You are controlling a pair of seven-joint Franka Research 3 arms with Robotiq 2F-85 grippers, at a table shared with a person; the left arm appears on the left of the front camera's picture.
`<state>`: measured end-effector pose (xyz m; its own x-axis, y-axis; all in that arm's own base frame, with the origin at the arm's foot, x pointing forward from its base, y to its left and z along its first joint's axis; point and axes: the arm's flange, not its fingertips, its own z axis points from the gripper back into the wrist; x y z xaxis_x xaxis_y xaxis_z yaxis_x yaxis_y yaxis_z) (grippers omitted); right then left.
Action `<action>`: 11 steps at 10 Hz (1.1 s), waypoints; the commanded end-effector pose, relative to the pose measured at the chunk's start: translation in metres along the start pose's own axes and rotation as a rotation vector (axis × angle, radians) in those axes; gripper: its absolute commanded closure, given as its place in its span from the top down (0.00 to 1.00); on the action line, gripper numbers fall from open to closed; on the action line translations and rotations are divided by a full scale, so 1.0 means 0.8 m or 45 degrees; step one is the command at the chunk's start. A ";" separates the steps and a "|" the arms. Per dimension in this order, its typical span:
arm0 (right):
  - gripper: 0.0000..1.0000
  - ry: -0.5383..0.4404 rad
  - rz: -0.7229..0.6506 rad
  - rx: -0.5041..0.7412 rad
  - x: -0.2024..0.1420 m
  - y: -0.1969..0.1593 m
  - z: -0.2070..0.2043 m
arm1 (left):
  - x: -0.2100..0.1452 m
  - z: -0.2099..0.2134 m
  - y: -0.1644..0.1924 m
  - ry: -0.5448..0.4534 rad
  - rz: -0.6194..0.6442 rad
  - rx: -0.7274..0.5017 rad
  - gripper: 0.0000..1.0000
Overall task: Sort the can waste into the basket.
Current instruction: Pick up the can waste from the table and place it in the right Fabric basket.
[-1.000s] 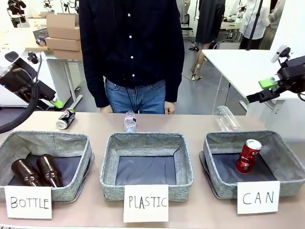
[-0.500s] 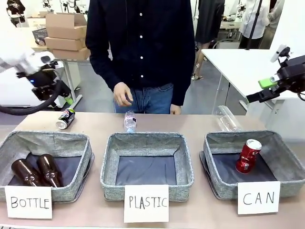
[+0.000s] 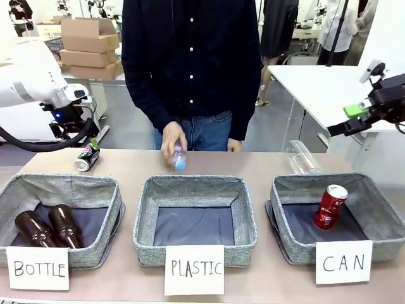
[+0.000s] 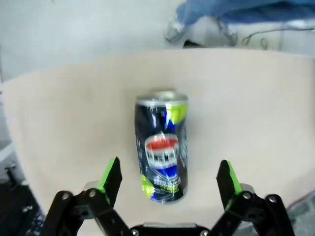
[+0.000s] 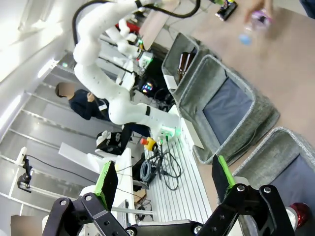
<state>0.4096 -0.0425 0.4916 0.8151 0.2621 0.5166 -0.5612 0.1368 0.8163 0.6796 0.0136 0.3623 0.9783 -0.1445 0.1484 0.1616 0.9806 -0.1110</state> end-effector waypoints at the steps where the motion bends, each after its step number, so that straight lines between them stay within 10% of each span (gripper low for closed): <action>1: 1.00 -0.004 -0.002 -0.018 0.001 0.002 0.000 | 0.009 -0.022 0.000 -0.065 -0.007 0.035 1.00; 5: 1.00 -0.004 -0.002 -0.018 0.001 0.002 0.000 | 0.014 -0.046 -0.001 -0.055 -0.038 0.075 1.00; 6: 1.00 -0.004 -0.002 -0.018 0.001 0.002 0.000 | 0.015 -0.049 -0.012 -0.028 -0.039 0.076 0.42; 7: 1.00 -0.004 -0.002 -0.018 0.001 0.002 0.000 | 0.015 -0.050 -0.016 -0.021 -0.038 0.064 0.40; 8: 1.00 -0.004 -0.002 -0.018 0.001 0.002 0.000 | 0.016 -0.049 -0.015 -0.023 -0.039 0.063 0.00; 11: 1.00 -0.004 -0.002 -0.018 0.001 0.002 0.000 | 0.013 -0.046 -0.016 -0.035 -0.028 0.074 0.14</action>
<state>0.4096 -0.0425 0.4916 0.8152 0.2621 0.5166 -0.5612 0.1368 0.8163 0.6914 -0.0053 0.3253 0.9666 -0.1808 0.1815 0.1966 0.9778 -0.0730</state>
